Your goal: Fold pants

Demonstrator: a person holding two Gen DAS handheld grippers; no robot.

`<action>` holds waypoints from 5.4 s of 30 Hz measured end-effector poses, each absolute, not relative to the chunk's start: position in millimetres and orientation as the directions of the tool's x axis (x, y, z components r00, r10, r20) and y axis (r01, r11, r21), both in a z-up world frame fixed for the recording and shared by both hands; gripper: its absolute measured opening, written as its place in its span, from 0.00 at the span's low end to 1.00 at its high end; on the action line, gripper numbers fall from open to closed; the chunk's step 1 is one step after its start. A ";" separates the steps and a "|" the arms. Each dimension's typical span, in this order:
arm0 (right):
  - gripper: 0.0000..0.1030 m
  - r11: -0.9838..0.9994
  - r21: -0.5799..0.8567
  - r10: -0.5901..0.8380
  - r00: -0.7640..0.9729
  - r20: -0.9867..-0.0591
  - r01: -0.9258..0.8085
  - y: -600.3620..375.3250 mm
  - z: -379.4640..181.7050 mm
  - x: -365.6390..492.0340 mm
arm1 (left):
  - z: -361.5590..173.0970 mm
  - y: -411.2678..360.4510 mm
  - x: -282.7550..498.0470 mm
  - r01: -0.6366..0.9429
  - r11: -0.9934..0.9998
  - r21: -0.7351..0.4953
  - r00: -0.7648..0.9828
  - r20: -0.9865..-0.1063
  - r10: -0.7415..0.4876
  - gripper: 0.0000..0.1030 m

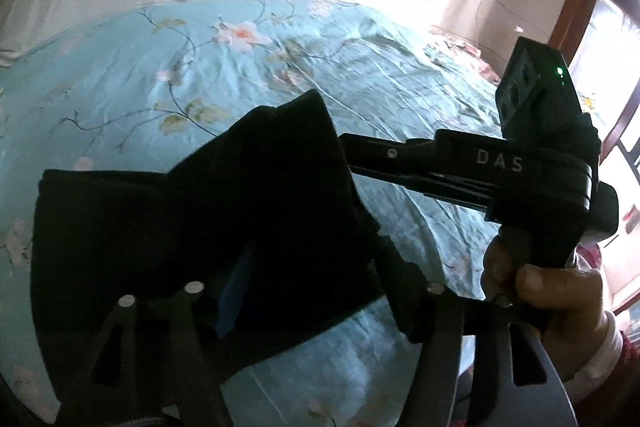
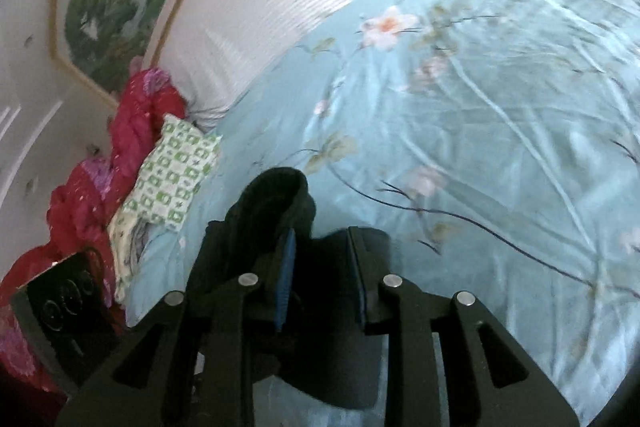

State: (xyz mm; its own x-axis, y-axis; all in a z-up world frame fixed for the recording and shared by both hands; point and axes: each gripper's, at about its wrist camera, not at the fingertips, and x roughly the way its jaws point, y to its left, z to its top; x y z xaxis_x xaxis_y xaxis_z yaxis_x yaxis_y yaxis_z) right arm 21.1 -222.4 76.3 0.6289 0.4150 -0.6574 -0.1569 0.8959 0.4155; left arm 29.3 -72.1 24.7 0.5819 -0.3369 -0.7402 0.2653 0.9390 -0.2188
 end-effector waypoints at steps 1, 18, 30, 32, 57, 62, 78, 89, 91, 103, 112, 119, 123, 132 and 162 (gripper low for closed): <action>0.27 0.898 0.415 0.406 0.635 -0.657 -0.145 -224.7 77.4 17.6 | 26.0 -72.0 27.3 0.273 0.935 -0.226 0.578 -0.739 -0.347 0.63; 0.59 0.942 0.307 0.303 0.732 -0.610 -0.135 -204.8 115.0 -12.4 | 70.5 7.8 -4.7 0.154 0.933 -0.324 0.649 -0.679 -0.343 0.77; 0.64 0.973 0.177 0.230 0.715 -0.660 -0.149 -168.7 109.6 -3.2 | 53.7 79.8 13.4 -0.051 0.929 -0.367 0.650 -0.718 -0.248 0.79; 0.64 0.974 0.184 0.222 0.703 -0.676 -0.131 -171.3 103.4 -1.8 | 47.2 84.6 20.6 -0.060 0.925 -0.374 0.637 -0.728 -0.253 0.79; 0.15 0.932 0.256 0.363 0.627 -0.689 -0.257 -139.0 108.3 -2.4 | 12.4 119.6 57.3 -0.131 0.862 -0.490 0.584 -0.740 -0.333 0.31; 0.15 0.949 0.220 0.314 0.607 -0.730 -0.226 -146.3 99.2 -4.0 | 2.1 115.0 60.1 -0.132 0.871 -0.473 0.569 -0.756 -0.324 0.32; 0.45 0.990 0.105 0.142 0.586 -0.798 -0.097 -184.4 60.0 -4.7 | -3.9 120.1 50.9 -0.149 0.889 -0.433 0.567 -0.774 -0.282 0.63; 0.47 0.991 0.095 0.136 0.667 -0.732 -0.097 -164.4 82.5 11.4 | 12.4 120.2 47.2 -0.194 0.913 -0.360 0.586 -0.789 -0.187 0.69; 0.47 0.993 0.082 0.117 0.658 -0.744 -0.085 -166.8 74.3 20.4 | 6.2 122.8 55.2 -0.216 0.913 -0.347 0.576 -0.800 -0.168 0.71; 0.56 0.987 0.121 0.161 0.640 -0.751 -0.107 -173.1 70.7 9.7 | 2.2 132.0 43.2 -0.229 0.885 -0.406 0.546 -0.806 -0.228 0.73; 0.56 0.974 0.195 0.223 0.583 -0.781 -0.111 -177.5 55.7 -5.0 | -7.4 117.0 25.0 -0.181 0.888 -0.422 0.503 -0.816 -0.284 0.77; 0.59 0.978 0.188 0.209 0.563 -0.799 -0.096 -186.2 46.6 0.2 | -15.4 108.3 26.0 -0.166 0.909 -0.382 0.499 -0.828 -0.257 0.79; 0.60 0.968 0.234 0.244 0.551 -0.798 -0.089 -192.9 38.0 0.6 | -19.5 103.3 27.2 -0.151 0.919 -0.365 0.496 -0.832 -0.249 0.74; 0.51 0.959 0.256 0.279 0.540 -0.794 -0.119 -187.8 37.8 -2.0 | -13.9 97.3 28.2 -0.110 0.905 -0.411 0.517 -0.801 -0.301 0.38; 0.38 0.895 0.248 0.416 0.493 -0.764 -0.371 -69.5 35.4 122.4 | 24.8 228.9 58.1 -0.310 0.881 -0.359 0.620 -0.778 -0.099 0.28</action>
